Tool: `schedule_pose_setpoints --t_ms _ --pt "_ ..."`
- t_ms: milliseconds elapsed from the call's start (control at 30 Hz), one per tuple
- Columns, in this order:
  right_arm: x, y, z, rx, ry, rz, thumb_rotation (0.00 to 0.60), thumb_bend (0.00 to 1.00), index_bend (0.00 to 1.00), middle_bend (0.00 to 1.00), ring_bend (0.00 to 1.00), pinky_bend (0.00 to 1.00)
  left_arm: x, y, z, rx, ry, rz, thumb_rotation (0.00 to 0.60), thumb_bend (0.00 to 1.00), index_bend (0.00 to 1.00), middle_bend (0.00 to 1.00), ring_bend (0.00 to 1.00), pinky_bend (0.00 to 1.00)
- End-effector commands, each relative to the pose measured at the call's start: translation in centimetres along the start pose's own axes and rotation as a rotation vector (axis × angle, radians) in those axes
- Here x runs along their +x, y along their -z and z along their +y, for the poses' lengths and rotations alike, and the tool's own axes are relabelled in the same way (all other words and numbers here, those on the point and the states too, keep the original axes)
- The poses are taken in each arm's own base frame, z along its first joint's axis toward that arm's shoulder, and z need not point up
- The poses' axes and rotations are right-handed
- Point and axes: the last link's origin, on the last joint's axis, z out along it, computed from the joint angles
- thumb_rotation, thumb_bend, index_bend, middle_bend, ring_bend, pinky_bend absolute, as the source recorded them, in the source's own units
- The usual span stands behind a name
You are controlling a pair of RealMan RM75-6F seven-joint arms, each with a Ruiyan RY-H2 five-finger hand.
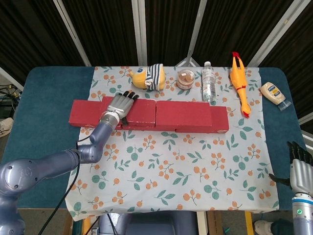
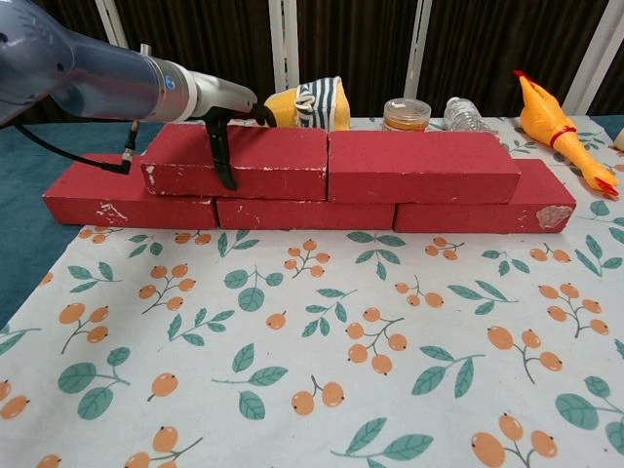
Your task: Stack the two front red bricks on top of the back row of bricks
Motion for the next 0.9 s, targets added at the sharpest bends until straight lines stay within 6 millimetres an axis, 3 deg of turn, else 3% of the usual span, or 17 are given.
schedule_pose_setpoints --t_ms 33,900 --pt "0.01 0.0 0.01 -0.001 0.001 0.0 0.6 0.11 0.0 0.0 0.0 0.0 -0.01 0.02 0.09 -0.003 -0.001 0.0 0.6 0.0 0.04 0.0 0.0 0.17" --pt "0.02 -0.01 0.05 -0.013 0.003 0.002 0.6 0.11 0.0 0.0 0.0 0.0 -0.06 0.06 0.62 0.007 0.009 -0.015 0.6 0.0 0.04 0.0 0.0 0.15"
